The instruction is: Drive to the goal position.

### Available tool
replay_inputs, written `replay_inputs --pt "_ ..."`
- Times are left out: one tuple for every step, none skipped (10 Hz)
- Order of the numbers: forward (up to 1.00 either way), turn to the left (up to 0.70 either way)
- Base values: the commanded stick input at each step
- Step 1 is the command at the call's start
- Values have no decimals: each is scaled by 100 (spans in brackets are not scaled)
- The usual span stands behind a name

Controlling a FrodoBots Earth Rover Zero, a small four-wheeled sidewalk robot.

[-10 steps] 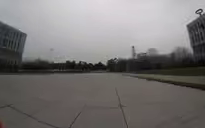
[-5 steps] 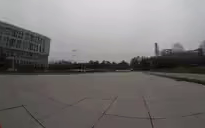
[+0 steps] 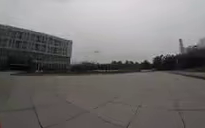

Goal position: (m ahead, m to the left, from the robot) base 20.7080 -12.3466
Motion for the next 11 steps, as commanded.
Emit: replay_inputs --pt "70 -1" --pt "70 -1" --pt "70 -11" --pt "70 -31" --pt "70 -36" --pt "70 -36" --pt "70 -36" --pt "70 -36" --pt "70 -36" --pt "70 -36" --pt "70 -36"
